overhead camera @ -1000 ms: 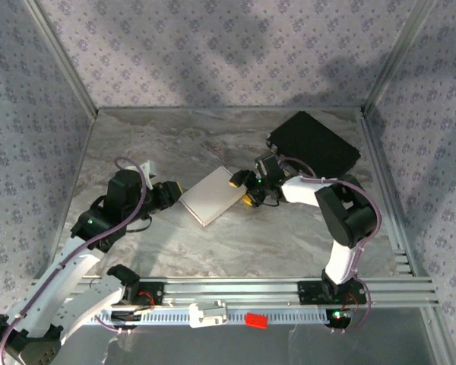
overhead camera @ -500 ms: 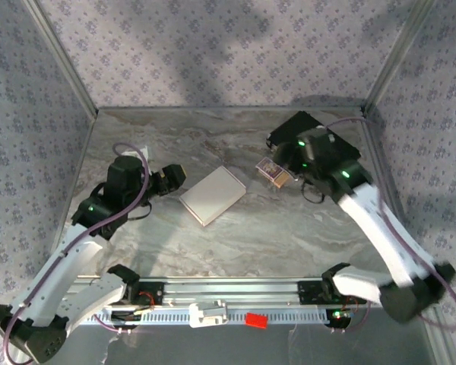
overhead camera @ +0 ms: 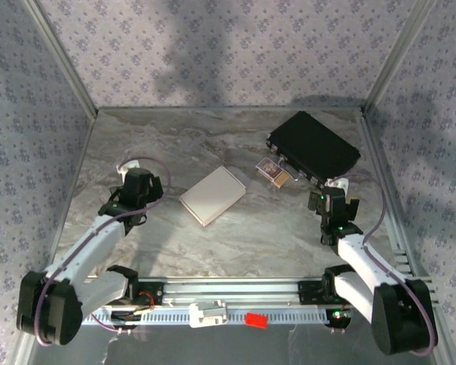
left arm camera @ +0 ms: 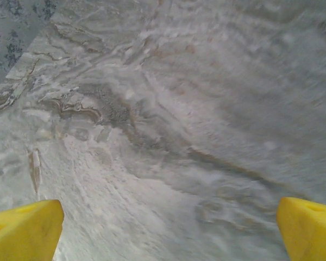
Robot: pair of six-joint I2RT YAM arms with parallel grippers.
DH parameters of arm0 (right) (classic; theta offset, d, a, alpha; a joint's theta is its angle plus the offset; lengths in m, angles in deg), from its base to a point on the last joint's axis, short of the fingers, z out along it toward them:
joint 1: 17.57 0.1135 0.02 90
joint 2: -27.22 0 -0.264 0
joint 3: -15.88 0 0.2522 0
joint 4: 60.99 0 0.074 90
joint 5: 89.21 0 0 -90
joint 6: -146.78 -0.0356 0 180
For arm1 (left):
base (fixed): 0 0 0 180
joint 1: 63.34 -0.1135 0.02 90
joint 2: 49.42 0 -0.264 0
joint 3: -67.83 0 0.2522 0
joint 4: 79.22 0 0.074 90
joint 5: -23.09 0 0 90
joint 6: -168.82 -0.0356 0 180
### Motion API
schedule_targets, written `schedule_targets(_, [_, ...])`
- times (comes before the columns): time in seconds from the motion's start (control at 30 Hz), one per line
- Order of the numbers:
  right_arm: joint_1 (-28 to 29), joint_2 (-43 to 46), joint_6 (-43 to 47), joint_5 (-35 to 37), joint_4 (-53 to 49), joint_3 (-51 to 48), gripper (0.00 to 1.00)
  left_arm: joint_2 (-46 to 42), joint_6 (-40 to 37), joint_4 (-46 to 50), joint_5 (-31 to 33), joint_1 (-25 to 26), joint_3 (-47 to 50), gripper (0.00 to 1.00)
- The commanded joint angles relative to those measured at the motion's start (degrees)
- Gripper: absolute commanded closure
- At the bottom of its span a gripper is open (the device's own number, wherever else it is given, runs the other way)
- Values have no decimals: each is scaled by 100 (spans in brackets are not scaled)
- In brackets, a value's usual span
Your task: Fold the paper box
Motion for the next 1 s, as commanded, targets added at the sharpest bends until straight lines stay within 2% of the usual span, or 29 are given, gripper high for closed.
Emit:
schedule_targets(0.0, [-259, -448, 361, -813, 1785, -140, 1, 328, -1239, -1532, -672, -638, 241, 0])
schedule_targets(0.1, [-528, -1138, 533, -1522, 2781, -127, 1, 925, -1430, -2647, -1236, -1096, 458, 0])
schedule_targets(0.2, [-758, -1732, 680, -1917, 3063, 187, 1, 1626, -1401, -4132, -1677, -1454, 897, 0])
schedule_targets(0.27, [-847, -2019, 895, -2175, 3238, 306, 1, 1755, -1724, -4570, -1942, -1515, 940, 0])
schedule_targets(0.37, [-1196, -2709, 683, -2530, 4295, 65, 1, 1903, -2033, -5290, -2011, -1550, 1158, 0])
schedule_targets(0.43, [-1258, -3192, 617, -2596, 4774, 112, 1, 2452, -2079, -6513, -2192, -1619, 1571, 0])
schedule_targets(0.47, [-1223, -3062, 656, -2514, 4231, 325, 1, 2954, -2067, -7383, -2278, -1677, 1703, 0])
schedule_targets(0.5, [-1114, -3054, 707, -2307, 3728, 537, 1, 3014, -1962, -7537, -2368, -1799, 1612, 0])
schedule_targets(0.53, [-971, -3166, 782, -2036, 3834, 592, 1, 2683, -1716, -6190, -2386, -1961, 1262, 0])
schedule_targets(0.57, [-837, -3126, 867, -1804, 3690, 632, 1, 2806, -1590, -5937, -2422, -2051, 1047, 0])
schedule_targets(0.6, [-844, -3144, 870, -1839, 3804, 597, 1, 2945, -1643, -6687, -2390, -2023, 1296, 0])
schedule_targets(0.67, [-848, -3130, 863, -1836, 3750, 602, 1, 2746, -1593, -6012, -2388, -2046, 1160, 0])
schedule_targets(0.7, [-847, -3140, 868, -1837, 3774, 600, 1, 2874, -1598, -6447, -2375, -2036, 1249, 0])
schedule_targets(0.77, [-864, -3160, 857, -1875, 3745, 627, 1, 2757, -1599, -6069, -2377, -2031, 1166, 0])
schedule_targets(0.83, [-948, -3153, 817, -2038, 3674, 654, 1, 2813, -1643, -6235, -2248, -1966, 1180, 0])
schedule_targets(0.97, [-915, -3121, 822, -1913, 3748, 602, 1, 2807, -1745, -6001, -2121, -1861, 1089, 0])
